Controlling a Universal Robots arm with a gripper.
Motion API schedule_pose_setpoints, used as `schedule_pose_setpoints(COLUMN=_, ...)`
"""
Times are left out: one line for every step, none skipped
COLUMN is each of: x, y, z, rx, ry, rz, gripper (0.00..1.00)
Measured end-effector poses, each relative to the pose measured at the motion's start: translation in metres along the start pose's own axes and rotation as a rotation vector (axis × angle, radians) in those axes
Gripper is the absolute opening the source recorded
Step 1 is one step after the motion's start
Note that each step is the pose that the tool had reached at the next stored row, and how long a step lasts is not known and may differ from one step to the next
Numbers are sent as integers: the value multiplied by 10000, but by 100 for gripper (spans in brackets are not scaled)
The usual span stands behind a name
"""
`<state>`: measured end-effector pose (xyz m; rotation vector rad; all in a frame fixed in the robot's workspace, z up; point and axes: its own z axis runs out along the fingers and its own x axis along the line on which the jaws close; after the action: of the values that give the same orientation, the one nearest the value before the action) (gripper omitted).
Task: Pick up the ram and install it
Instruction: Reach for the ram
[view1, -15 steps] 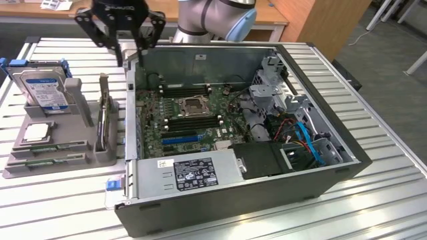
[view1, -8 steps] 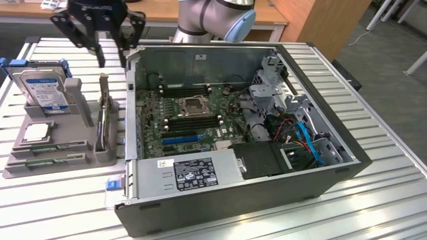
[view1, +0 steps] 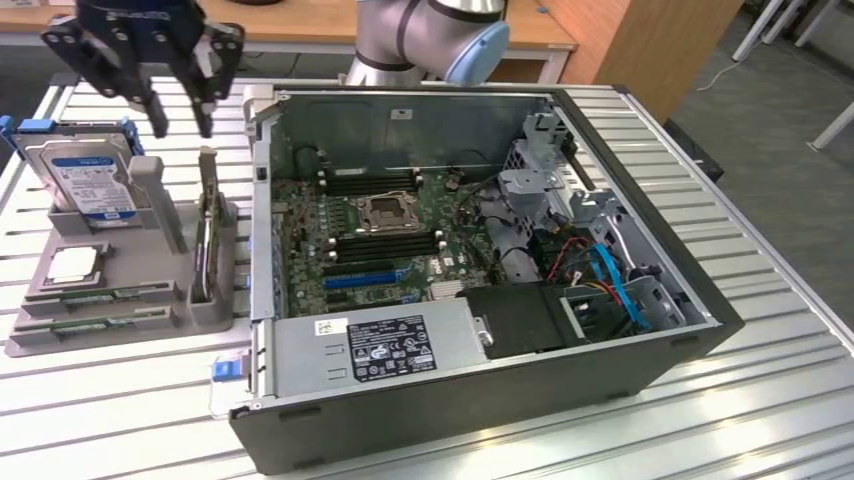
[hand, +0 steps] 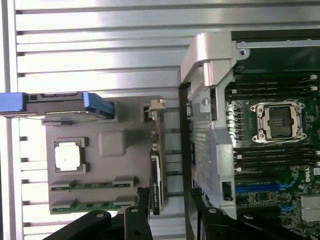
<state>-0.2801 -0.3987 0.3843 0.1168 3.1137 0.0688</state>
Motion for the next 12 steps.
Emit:
schedule_pose_setpoints(x=45, y=-3, z=1, rx=0, ry=0, rz=0, gripper=44)
schedule_pose_setpoints(x=89, y=-7, z=3, rx=0, ry=0, rz=-1, gripper=44)
schedule_pose_setpoints(x=134, y=-11, z=4, rx=1, ry=1, rz=-2, gripper=44)
schedule_pose_setpoints(x=179, y=-14, z=5, rx=1, ry=1, rz=-2, gripper=44)
schedule_pose_setpoints(x=228, y=-18, z=8, rx=0, ry=0, rz=0, gripper=44)
schedule_pose_setpoints(x=273, y=-21, z=9, rx=0, ry=0, rz=0, gripper=44)
schedule_pose_setpoints(x=317, y=-24, z=10, rx=1, ry=1, rz=-1, gripper=44)
schedule_pose_setpoints(x=361, y=-28, z=11, rx=1, ry=1, rz=-2, gripper=44)
schedule_pose_setpoints(x=406, y=-32, z=13, rx=0, ry=1, rz=-3, gripper=44)
schedule_pose_setpoints(x=451, y=-35, z=15, rx=0, ry=0, rz=-1, gripper=44)
schedule_pose_setpoints(x=500, y=-38, z=16, rx=0, ry=0, rz=0, gripper=44)
schedule_pose_setpoints(x=546, y=-42, z=17, rx=1, ry=1, rz=0, gripper=44)
